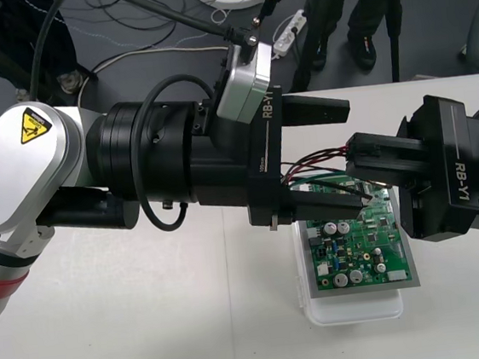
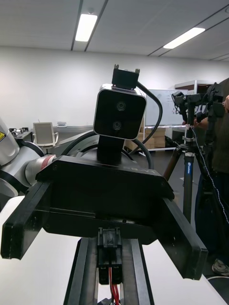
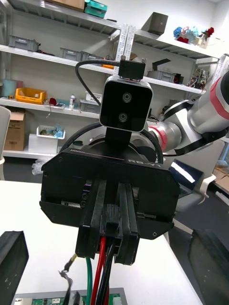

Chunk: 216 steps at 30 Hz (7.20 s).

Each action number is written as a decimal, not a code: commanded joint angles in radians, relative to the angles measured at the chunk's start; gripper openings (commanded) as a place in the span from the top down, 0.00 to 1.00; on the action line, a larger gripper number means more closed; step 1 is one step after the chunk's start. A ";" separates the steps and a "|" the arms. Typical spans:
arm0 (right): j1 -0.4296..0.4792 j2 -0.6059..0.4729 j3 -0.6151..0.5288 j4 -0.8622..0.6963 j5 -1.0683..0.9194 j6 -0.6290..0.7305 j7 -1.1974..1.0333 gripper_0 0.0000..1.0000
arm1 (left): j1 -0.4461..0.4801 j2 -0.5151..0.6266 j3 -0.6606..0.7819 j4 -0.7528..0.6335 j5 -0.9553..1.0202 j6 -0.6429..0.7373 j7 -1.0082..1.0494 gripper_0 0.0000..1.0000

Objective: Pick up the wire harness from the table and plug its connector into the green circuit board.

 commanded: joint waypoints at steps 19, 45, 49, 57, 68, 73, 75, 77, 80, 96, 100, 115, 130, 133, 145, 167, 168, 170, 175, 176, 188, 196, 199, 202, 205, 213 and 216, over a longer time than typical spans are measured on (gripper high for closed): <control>-0.016 0.045 0.012 -0.034 0.008 -0.002 0.061 1.00 | -0.048 0.008 -0.017 -0.036 0.010 0.057 -0.058 0.45; -0.016 0.045 0.010 -0.031 0.005 -0.002 0.060 1.00 | -0.041 0.062 -0.015 -0.036 0.082 0.061 -0.084 0.50; -0.016 0.045 0.012 -0.031 0.005 -0.002 0.056 1.00 | -0.041 0.063 -0.015 -0.036 0.090 0.064 -0.091 0.62; -0.016 0.045 0.012 -0.031 0.006 -0.002 0.053 1.00 | -0.039 0.063 -0.015 -0.036 0.096 0.076 -0.111 1.00; -0.016 0.047 0.010 -0.031 0.005 -0.002 0.053 1.00 | -0.034 0.063 -0.014 -0.036 0.105 0.078 -0.126 1.00; -0.016 0.045 0.012 -0.031 0.005 -0.002 0.053 1.00 | -0.034 0.067 -0.014 -0.036 0.115 0.078 -0.130 1.00; -0.016 0.045 0.010 -0.031 0.006 -0.002 0.053 1.00 | -0.033 0.070 -0.014 -0.036 0.119 0.078 -0.132 1.00; -0.016 0.045 0.012 -0.031 0.005 -0.004 0.053 1.00 | -0.031 0.076 -0.014 -0.035 0.121 0.078 -0.135 1.00; -0.016 0.045 0.012 -0.031 0.005 -0.004 0.052 1.00 | -0.030 0.085 -0.014 -0.035 0.128 0.078 -0.141 1.00; -0.016 0.045 0.010 -0.031 0.002 -0.004 0.049 0.00 | -0.007 0.108 -0.012 -0.035 0.151 0.083 -0.146 1.00; -0.016 0.034 0.010 -0.031 0.003 -0.004 0.049 0.00 | 0.028 0.134 -0.014 -0.035 0.176 0.083 -0.160 1.00; 0.011 -0.081 0.010 0.017 0.054 -0.018 -0.026 0.00 | 0.171 0.221 -0.005 -0.010 0.188 0.083 -0.267 1.00; 0.018 -0.088 -0.086 0.098 0.431 -0.105 -0.390 0.00 | 0.202 0.194 -0.005 0.223 0.319 -0.082 -0.546 1.00; 0.025 -0.084 -0.129 0.112 0.522 -0.166 -0.445 0.00 | 0.203 0.174 -0.005 0.293 0.349 -0.143 -0.600 1.00; 0.071 -0.029 -0.385 0.116 0.850 -0.504 -0.631 0.00 | 0.275 0.151 -0.006 0.500 0.389 -0.258 -0.874 1.00; 0.088 0.007 -0.428 -0.092 1.464 -0.735 -0.873 0.00 | 0.200 -0.024 -0.121 0.832 0.381 -0.390 -1.071 1.00; 0.090 0.011 -0.410 -0.107 1.499 -0.735 -0.895 0.00 | 0.193 -0.027 -0.127 0.830 0.381 -0.385 -1.072 1.00; 0.085 0.019 -0.359 -0.115 1.562 -0.735 -0.939 0.00 | 0.171 -0.032 -0.141 0.832 0.381 -0.376 -1.077 1.00; 0.045 0.019 -0.257 -0.114 1.663 -0.734 -0.994 0.00 | 0.134 -0.042 -0.167 0.830 0.380 -0.336 -1.082 1.00; 0.022 0.020 -0.209 -0.115 1.705 -0.734 -1.014 0.00 | 0.120 -0.045 -0.175 0.830 0.380 -0.315 -1.083 1.00; -0.091 0.060 0.058 -0.089 1.990 -0.734 -1.092 0.00 | 0.071 -0.087 -0.218 0.830 0.380 -0.175 -1.082 1.00; -0.127 0.080 0.124 -0.055 2.047 -0.669 -1.048 0.00 | 0.048 -0.099 -0.247 0.832 0.380 -0.141 -1.082 1.00; -0.127 0.080 0.129 -0.054 2.050 -0.646 -1.039 0.00 | 0.047 -0.099 -0.255 0.830 0.380 -0.138 -1.083 1.00; -0.137 0.080 0.129 -0.045 2.048 -0.642 -1.031 0.00 | 0.044 -0.102 -0.259 0.830 0.380 -0.138 -1.082 1.00; -0.150 0.082 0.129 -0.031 2.042 -0.642 -1.023 0.00 | 0.042 -0.105 -0.265 0.830 0.380 -0.138 -1.083 1.00; -0.193 0.108 0.152 0.004 2.037 -0.642 -1.002 0.00 | 0.042 -0.116 -0.279 0.829 0.380 -0.138 -1.083 1.00; -0.203 0.125 0.164 0.014 2.042 -0.642 -0.997 0.00 | 0.042 -0.125 -0.281 0.829 0.380 -0.138 -1.082 1.00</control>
